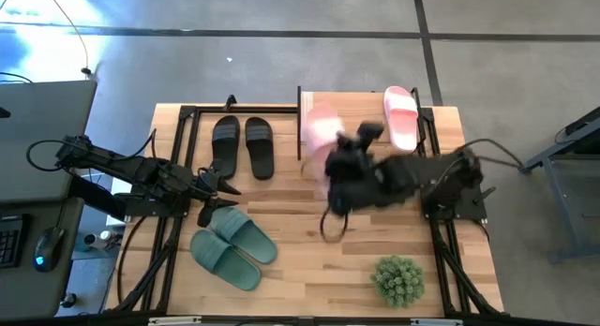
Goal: Pick and place slides into the shelf
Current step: Put the pink slipper on the shelf
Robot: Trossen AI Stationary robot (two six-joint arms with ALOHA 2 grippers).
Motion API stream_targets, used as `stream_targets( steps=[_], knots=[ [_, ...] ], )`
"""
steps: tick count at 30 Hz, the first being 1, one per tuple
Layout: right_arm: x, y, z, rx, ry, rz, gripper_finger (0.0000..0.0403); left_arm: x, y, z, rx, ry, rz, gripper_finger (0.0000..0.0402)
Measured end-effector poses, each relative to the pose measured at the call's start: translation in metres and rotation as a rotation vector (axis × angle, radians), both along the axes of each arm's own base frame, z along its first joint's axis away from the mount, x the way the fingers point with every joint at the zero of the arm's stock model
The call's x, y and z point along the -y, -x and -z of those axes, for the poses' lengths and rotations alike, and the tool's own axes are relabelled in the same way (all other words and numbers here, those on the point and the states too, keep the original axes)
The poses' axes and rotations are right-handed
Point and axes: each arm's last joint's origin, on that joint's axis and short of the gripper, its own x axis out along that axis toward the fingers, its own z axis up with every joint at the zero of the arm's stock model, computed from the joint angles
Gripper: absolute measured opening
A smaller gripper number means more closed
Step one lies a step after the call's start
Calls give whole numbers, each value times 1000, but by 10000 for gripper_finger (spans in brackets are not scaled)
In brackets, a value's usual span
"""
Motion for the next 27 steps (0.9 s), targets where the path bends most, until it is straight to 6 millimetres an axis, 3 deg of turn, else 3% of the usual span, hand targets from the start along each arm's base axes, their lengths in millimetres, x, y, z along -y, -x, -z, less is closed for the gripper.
stream_targets(
  steps=[4, 10, 15, 17, 20, 27],
  knots=[
    [48, 16, 5, -70, -13, 120, 0, 0, 0, 0, 1, 0, 0, 127],
    [105, 44, 48, -226, -63, 277, 0, 0, 0, 0, 1, 0, 0, 127],
    [130, 66, 71, -120, -189, 180, 0, 0, 0, 0, 1, 0, 0, 127],
    [138, 74, 77, -89, -163, 162, 0, 0, 0, 0, 2, 0, 0, 127],
    [152, 85, 88, -123, -121, 192, 0, 0, 0, 0, 2, 0, 0, 127],
    [186, 95, 116, -171, -221, 207, 0, 0, 0, 0, 2, 0, 0, 127]
  ],
)
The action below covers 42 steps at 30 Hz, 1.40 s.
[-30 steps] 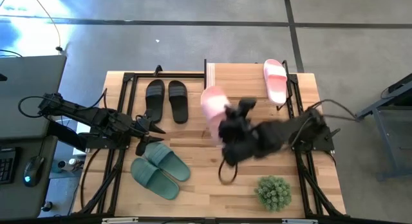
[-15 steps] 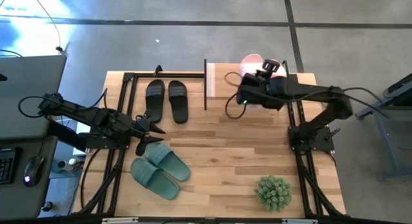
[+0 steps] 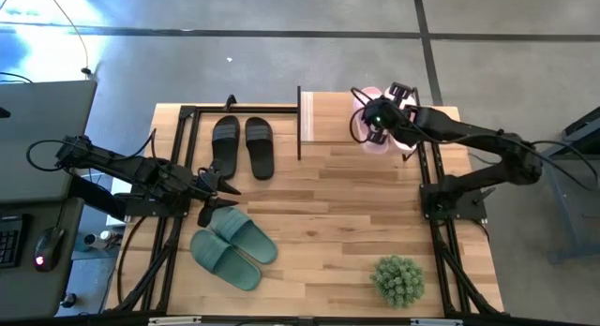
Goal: Pick and place slides into the shelf
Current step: Put the pink slipper on the shelf
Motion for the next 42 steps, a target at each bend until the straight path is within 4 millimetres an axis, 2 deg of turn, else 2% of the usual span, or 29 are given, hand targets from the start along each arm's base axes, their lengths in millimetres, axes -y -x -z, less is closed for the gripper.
stream_targets(
  steps=[6, 11, 33, 42],
  knots=[
    [22, 3, 11, 24, 24, 1, 0, 0, 0, 0, 0, 0, 0, 127],
    [31, 9, 19, -18, 28, 20, 0, 0, 0, 0, 0, 0, 0, 127],
    [35, 13, 23, -56, -8, -14, 0, 0, 0, 0, 0, 0, 0, 127],
    [41, 3, 36, -82, -24, 17, 0, 0, 0, 0, 0, 0, 0, 127]
  ],
)
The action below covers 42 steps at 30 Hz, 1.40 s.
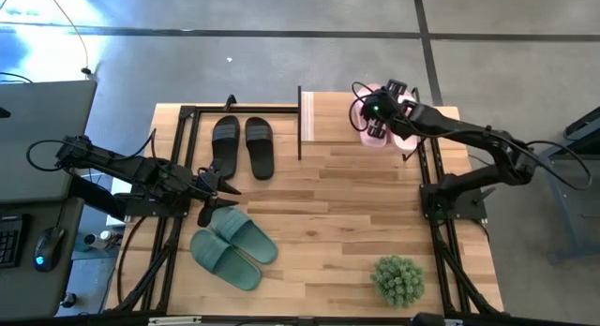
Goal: Pick and place slides into the shelf
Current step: Put the pink slipper on the shelf
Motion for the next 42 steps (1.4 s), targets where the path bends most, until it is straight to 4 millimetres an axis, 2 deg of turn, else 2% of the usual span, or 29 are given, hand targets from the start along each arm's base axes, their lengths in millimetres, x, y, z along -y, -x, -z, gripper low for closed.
stream_targets(
  steps=[8, 29, 42],
  knots=[
    [3, -2, 1, -23, 42, 24, 0, 0, 0, 0, 0, 0, 0, 127],
    [1, 0, 3, -87, 18, -10, 0, 0, 0, 0, 0, 0, 0, 127],
    [-4, 7, -3, -76, 4, -20, 0, 0, 0, 0, 0, 0, 0, 127]
  ],
)
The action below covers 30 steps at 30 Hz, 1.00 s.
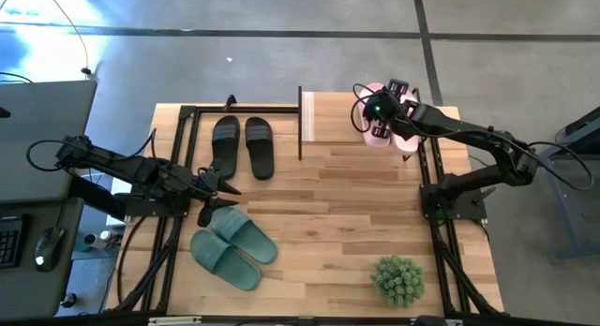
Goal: Pick and place slides into the shelf
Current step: Put the pink slipper on the shelf
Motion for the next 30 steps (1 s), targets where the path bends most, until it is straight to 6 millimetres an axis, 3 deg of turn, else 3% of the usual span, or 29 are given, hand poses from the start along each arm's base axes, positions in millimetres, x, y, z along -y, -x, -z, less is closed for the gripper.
stream_targets(
  steps=[15, 30],
  knots=[
    [-2, 1, 2, -1, -40, -9, 3, 0, 0, 0, 0, 0, 0, 127],
    [-3, 1, 3, 9, -69, -25, 92, 0, 0, 0, 0, 0, 0, 127]
  ],
)
